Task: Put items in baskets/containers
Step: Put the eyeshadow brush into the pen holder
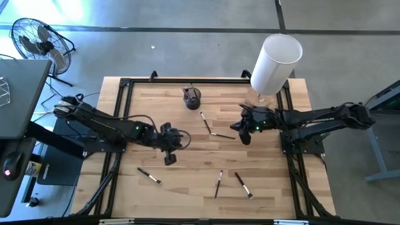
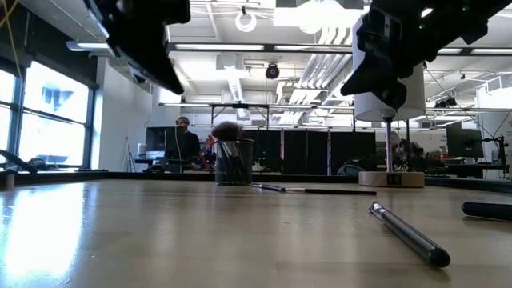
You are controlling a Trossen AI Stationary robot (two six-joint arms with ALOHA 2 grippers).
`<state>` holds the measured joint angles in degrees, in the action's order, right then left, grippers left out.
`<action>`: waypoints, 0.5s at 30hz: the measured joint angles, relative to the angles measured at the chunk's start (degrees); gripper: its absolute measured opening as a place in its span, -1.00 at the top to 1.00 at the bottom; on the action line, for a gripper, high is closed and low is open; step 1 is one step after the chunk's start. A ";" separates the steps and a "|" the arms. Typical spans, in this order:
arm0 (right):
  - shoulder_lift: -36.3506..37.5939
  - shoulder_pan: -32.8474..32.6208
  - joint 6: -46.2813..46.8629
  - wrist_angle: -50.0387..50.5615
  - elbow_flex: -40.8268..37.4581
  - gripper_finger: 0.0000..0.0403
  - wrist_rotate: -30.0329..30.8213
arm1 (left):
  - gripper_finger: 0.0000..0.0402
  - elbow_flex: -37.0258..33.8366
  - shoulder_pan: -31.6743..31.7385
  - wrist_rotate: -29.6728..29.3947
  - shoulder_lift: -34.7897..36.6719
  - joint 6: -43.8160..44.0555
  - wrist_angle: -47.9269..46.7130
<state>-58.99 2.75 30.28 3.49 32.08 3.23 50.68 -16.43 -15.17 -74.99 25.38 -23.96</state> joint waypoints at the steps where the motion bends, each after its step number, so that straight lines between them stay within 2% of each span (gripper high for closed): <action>1: -0.42 -0.56 -0.62 -1.27 0.00 0.99 0.89 | 0.99 -0.93 -0.47 0.13 -0.03 -1.09 0.73; 4: -2.83 -2.44 -2.25 -2.27 1.58 0.99 3.77 | 0.99 -4.59 -1.00 2.96 1.79 -3.93 5.40; 8: -9.31 -3.99 -6.14 -0.34 8.07 1.00 6.28 | 1.00 -11.60 -0.85 4.03 6.98 -4.89 11.12; 12: -18.06 -3.90 -10.90 7.25 17.63 1.00 5.87 | 1.00 -17.31 -0.83 2.52 13.01 -4.80 14.46; 15: -25.29 -3.47 -16.05 15.12 25.27 0.99 5.19 | 1.00 -19.96 -0.85 1.86 17.88 -4.56 13.53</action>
<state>-84.28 -0.72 14.23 18.61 57.35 8.42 30.73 -17.28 -13.31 -57.11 20.82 -10.43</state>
